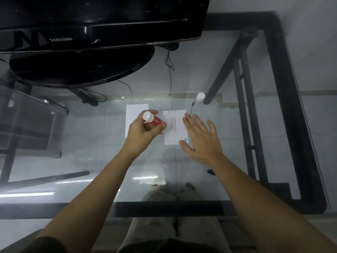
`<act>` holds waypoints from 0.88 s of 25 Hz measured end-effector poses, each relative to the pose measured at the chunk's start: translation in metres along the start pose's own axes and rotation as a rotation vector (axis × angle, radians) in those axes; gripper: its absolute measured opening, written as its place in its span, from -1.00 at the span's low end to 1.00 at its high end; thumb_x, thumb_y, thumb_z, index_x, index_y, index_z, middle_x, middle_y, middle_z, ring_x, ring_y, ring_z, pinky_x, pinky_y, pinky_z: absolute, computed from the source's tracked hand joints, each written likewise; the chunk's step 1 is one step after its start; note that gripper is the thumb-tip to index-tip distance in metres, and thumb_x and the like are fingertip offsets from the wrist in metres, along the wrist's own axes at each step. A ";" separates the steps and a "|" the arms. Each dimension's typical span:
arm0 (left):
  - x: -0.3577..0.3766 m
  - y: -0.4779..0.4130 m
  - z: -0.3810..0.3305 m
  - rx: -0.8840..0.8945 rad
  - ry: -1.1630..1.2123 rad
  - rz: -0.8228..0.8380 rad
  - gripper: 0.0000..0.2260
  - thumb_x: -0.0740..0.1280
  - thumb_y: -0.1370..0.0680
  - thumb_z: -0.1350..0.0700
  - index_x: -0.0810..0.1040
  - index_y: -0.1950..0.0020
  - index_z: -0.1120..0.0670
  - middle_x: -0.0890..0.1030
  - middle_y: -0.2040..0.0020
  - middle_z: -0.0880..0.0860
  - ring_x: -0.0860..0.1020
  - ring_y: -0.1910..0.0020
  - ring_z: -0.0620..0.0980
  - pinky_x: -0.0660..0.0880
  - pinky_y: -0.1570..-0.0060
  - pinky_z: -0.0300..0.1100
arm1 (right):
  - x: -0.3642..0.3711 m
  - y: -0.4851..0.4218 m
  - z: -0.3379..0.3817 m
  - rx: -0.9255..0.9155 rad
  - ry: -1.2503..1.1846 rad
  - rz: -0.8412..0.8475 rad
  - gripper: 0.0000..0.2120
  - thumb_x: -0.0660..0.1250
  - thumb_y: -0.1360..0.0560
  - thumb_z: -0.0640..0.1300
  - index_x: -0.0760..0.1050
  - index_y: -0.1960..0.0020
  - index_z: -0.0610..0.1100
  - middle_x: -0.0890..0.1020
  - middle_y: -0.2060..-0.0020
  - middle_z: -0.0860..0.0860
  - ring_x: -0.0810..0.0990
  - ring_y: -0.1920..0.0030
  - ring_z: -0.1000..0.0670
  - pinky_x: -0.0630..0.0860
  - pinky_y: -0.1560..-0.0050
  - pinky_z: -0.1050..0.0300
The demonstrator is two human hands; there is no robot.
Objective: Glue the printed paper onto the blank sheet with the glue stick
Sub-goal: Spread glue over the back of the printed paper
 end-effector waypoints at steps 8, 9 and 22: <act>-0.008 0.008 -0.002 0.468 -0.457 0.171 -0.80 0.46 -0.41 0.05 0.56 0.05 0.09 0.59 0.12 -0.11 0.57 0.26 -0.14 0.49 0.21 -0.47 | -0.004 -0.001 0.003 0.011 0.007 -0.016 -0.30 -0.04 -0.48 0.29 -0.07 -0.50 -0.03 0.00 -0.52 0.06 -0.11 -0.50 0.02 -0.26 -0.40 -0.08; -0.006 0.008 -0.002 0.485 -0.480 0.207 -0.80 0.46 -0.41 0.05 0.56 0.05 0.09 0.57 0.11 -0.13 0.56 0.26 -0.13 0.47 0.20 -0.51 | -0.004 -0.001 0.003 0.012 0.003 -0.016 -0.30 -0.04 -0.47 0.30 -0.07 -0.50 -0.02 0.01 -0.52 0.06 -0.11 -0.50 0.02 -0.26 -0.41 -0.09; -0.008 -0.046 -0.022 0.455 -0.516 0.121 -0.82 0.46 -0.41 0.07 0.54 0.07 0.10 0.63 0.17 -0.03 0.53 0.27 -0.22 0.41 0.23 -0.53 | -0.004 0.000 0.002 0.005 -0.035 -0.020 -0.30 0.01 -0.48 0.27 -0.06 -0.50 -0.04 0.02 -0.52 0.05 -0.08 -0.50 0.01 -0.20 -0.42 -0.12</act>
Point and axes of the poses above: each hand's wrist, its own y-axis away from the middle knuckle, its own x-axis out of the palm, z = x × y, the point moved 1 cm from there along -y, towards the middle knuckle
